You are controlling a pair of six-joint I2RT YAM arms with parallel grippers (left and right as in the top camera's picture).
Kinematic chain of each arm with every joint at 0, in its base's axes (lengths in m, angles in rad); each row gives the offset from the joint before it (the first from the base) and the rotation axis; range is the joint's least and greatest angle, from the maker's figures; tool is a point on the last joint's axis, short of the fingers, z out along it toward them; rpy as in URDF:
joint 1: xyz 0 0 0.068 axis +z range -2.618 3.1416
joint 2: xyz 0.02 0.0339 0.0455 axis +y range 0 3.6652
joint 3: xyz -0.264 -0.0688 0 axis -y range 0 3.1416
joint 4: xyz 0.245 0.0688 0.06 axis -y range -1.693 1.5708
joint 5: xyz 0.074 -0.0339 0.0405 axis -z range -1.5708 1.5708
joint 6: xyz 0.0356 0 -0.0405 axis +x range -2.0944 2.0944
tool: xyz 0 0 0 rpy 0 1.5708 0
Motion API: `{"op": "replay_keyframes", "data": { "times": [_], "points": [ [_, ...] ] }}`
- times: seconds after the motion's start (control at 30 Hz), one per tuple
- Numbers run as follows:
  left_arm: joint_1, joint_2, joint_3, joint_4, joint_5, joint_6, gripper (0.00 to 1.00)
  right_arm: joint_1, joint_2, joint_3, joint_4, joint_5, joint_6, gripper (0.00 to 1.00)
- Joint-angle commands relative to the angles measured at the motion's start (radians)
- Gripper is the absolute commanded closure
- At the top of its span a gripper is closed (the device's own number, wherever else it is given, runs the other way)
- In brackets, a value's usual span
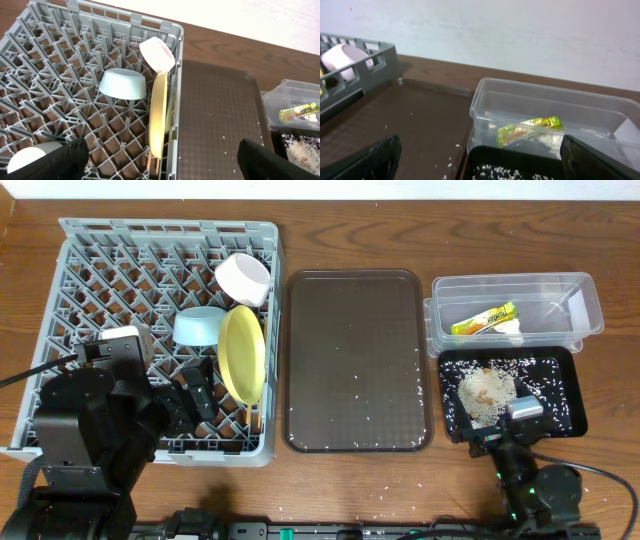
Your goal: Sort waste into correct bins and load items into the dishwasher
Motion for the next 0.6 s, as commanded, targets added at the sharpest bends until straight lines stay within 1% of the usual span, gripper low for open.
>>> {"op": "replay_keyframes", "data": {
  "times": [0.0, 0.03, 0.07, 0.17, 0.57],
  "points": [
    [0.006, 0.0, 0.007, 0.0, -0.005, 0.002, 0.04, -0.017, -0.036, -0.09, 0.092, 0.008, -0.008, 0.01],
    [0.006, 0.0, 0.007, 0.0, -0.005, 0.002, 0.04, -0.017, -0.036, -0.132, 0.154, 0.008, -0.007, 0.01],
    [0.006, 0.0, 0.007, 0.0, -0.005, 0.002, 0.04, -0.017, -0.036, -0.152, 0.175, 0.009, -0.007, 0.01],
    [0.006, 0.0, 0.007, 0.0, -0.005, 0.002, 0.04, -0.013, -0.036, -0.149, 0.15, 0.009, -0.007, 0.01],
    [0.006, 0.0, 0.007, 0.0, -0.005, 0.002, 0.04, -0.013, -0.035, -0.148, 0.149, 0.009, -0.008, 0.01]
  ]
}}
